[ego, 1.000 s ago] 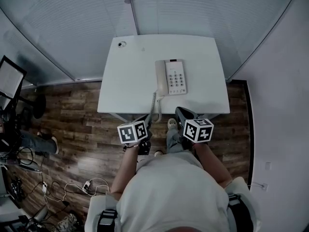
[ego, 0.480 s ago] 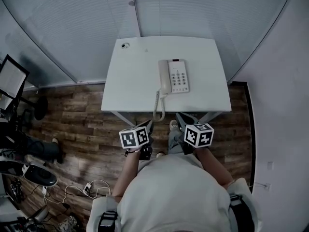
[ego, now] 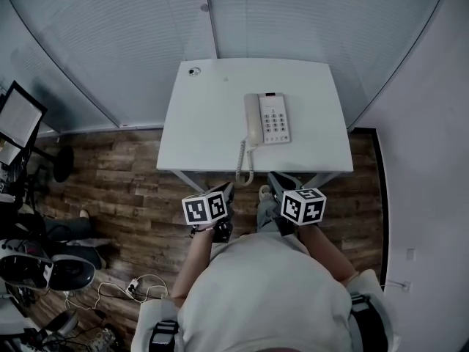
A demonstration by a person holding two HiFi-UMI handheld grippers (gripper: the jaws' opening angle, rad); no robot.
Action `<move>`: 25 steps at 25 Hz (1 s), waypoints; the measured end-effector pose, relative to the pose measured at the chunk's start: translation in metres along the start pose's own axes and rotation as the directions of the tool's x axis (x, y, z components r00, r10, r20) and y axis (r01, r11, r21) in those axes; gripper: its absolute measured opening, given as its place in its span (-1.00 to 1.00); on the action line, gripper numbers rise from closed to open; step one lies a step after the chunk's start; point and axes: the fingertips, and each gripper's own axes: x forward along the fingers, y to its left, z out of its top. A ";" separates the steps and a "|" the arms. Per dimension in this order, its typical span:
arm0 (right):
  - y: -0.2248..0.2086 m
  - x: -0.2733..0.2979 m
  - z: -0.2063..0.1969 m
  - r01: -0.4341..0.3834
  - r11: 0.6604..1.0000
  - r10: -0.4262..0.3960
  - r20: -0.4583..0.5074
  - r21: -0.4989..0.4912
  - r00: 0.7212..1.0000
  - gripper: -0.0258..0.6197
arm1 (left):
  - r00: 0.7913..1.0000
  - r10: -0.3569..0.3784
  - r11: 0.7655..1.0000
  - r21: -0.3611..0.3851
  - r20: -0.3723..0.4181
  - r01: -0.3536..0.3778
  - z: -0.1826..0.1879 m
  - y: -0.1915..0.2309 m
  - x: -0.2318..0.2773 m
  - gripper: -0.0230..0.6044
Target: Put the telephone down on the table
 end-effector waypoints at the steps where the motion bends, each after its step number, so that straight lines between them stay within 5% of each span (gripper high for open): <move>1: 0.000 0.000 -0.001 0.000 1.000 0.000 -0.002 0.000 1.000 -0.86 | 1.000 -0.001 1.000 0.000 0.000 0.001 0.000 0.000 -0.001 -0.86; 25: 0.000 0.004 0.008 0.005 1.000 -0.005 0.021 -0.005 1.000 -0.86 | 1.000 -0.006 1.000 -0.017 0.013 0.006 0.008 0.000 0.000 -0.86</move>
